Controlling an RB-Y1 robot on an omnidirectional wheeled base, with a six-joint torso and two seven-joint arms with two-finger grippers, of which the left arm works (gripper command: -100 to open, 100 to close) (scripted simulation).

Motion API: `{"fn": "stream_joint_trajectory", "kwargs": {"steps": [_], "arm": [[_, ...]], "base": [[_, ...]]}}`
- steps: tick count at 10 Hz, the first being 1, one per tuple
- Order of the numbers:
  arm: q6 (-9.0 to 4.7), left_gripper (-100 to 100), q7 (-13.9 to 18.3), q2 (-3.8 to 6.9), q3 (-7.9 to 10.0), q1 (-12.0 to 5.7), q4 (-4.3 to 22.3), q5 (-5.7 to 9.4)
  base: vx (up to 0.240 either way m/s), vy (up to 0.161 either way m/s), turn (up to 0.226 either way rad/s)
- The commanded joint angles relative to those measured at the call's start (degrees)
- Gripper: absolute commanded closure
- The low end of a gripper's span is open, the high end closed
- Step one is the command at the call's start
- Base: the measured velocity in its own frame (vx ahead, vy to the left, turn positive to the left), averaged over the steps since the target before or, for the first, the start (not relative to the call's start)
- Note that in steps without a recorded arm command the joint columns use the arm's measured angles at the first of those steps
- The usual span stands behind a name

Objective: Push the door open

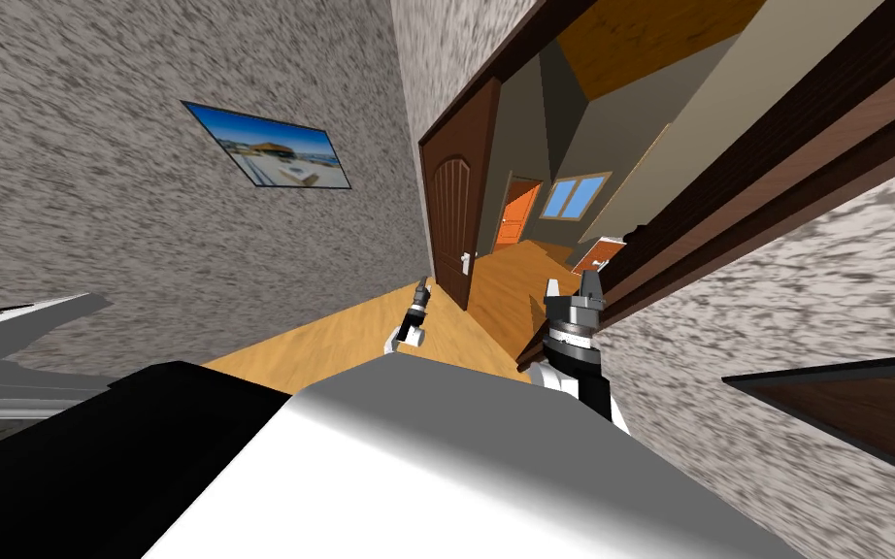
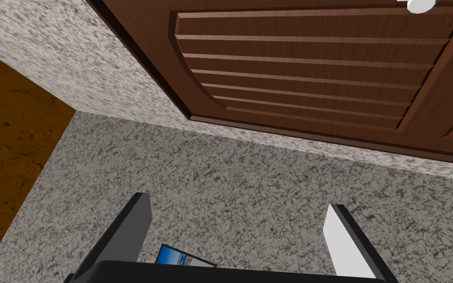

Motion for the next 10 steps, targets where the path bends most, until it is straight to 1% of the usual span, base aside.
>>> {"fn": "stream_joint_trajectory", "kwargs": {"steps": [1,5,10], "arm": [[-0.31,-100,0.41,0.22,-0.46,-1.51,2.46,0.12],[-0.65,-100,1.22,0.58,-1.68,-4.98,7.76,0.35],[-1.08,-100,2.25,0.79,-3.26,-9.43,14.58,0.64]], "base": [[0.093,0.076,-0.081],[0.093,0.069,-0.074],[0.082,0.077,-0.074]]}}
